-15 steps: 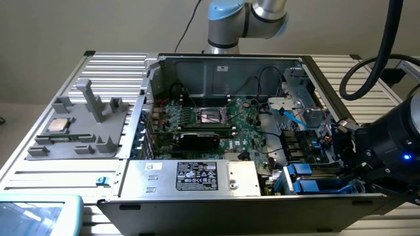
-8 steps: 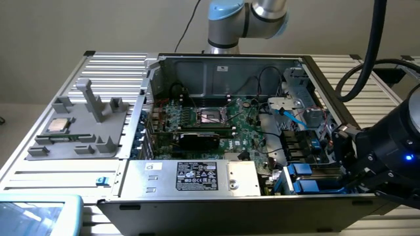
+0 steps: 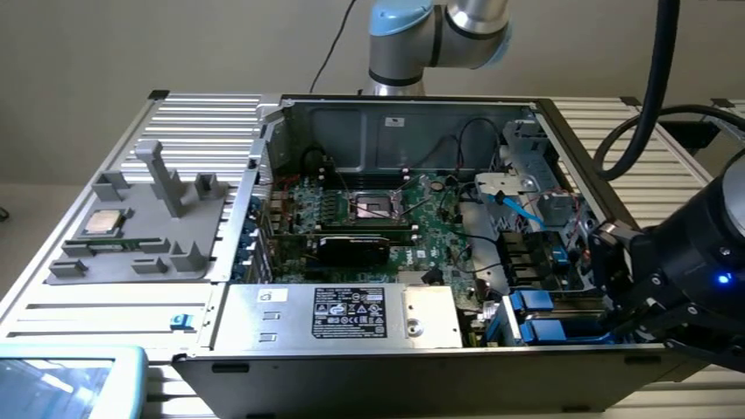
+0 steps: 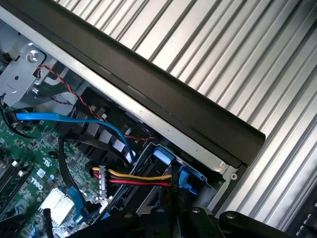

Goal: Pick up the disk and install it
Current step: 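Insert the first disk wire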

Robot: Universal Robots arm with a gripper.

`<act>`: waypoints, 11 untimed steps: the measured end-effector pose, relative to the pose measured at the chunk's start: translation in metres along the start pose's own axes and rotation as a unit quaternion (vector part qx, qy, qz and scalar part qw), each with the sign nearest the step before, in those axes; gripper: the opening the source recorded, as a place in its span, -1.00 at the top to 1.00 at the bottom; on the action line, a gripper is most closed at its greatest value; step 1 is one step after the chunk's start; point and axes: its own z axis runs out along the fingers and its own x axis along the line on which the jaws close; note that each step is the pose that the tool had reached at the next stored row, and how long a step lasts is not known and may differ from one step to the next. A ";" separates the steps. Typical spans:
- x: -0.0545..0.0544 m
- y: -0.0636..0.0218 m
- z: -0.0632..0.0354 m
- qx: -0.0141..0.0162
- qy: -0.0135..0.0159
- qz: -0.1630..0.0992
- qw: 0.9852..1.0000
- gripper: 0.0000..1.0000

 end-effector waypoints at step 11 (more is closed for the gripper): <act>0.016 0.0036 0.0024 0.002 0.001 0.003 1.000 0.66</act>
